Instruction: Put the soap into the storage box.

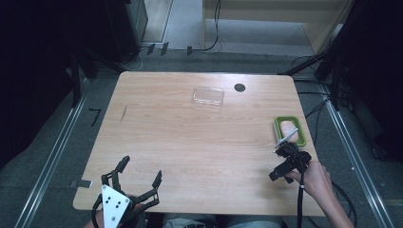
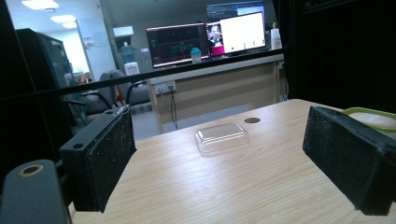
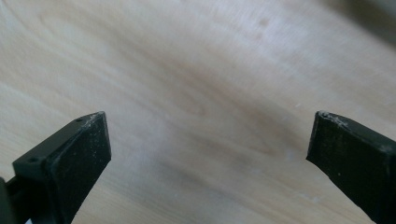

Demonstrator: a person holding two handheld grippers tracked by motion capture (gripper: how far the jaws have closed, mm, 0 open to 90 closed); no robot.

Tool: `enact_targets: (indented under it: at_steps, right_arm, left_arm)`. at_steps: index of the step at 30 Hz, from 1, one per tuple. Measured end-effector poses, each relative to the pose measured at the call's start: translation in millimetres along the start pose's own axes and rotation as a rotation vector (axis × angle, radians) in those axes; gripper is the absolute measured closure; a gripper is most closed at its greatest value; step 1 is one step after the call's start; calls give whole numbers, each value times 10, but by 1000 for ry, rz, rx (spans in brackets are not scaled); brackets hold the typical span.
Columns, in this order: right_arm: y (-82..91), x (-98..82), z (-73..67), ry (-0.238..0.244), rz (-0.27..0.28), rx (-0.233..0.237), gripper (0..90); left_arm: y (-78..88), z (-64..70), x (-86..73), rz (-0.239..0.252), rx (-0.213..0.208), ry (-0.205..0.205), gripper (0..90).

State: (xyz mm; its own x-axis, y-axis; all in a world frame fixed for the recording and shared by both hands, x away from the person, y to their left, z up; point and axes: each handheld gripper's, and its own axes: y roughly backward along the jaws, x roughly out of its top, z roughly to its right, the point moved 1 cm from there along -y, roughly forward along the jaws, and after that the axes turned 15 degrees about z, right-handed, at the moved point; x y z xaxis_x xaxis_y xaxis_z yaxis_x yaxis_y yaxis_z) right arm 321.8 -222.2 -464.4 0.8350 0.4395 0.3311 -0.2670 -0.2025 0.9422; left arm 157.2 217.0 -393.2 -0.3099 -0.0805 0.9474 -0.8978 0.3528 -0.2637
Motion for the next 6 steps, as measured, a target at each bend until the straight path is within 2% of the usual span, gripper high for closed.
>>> enact_targets:
  at_steps: [4,6]
  right_arm:
    - [-51,-80,-38,3,-16,8,0]
    - [-78,-95,-41,19,-17,10,0]
  left_arm:
    - [-2,5,0,2,-7,-6,99]
    - [0,0,-1,5,-5,-3,99]
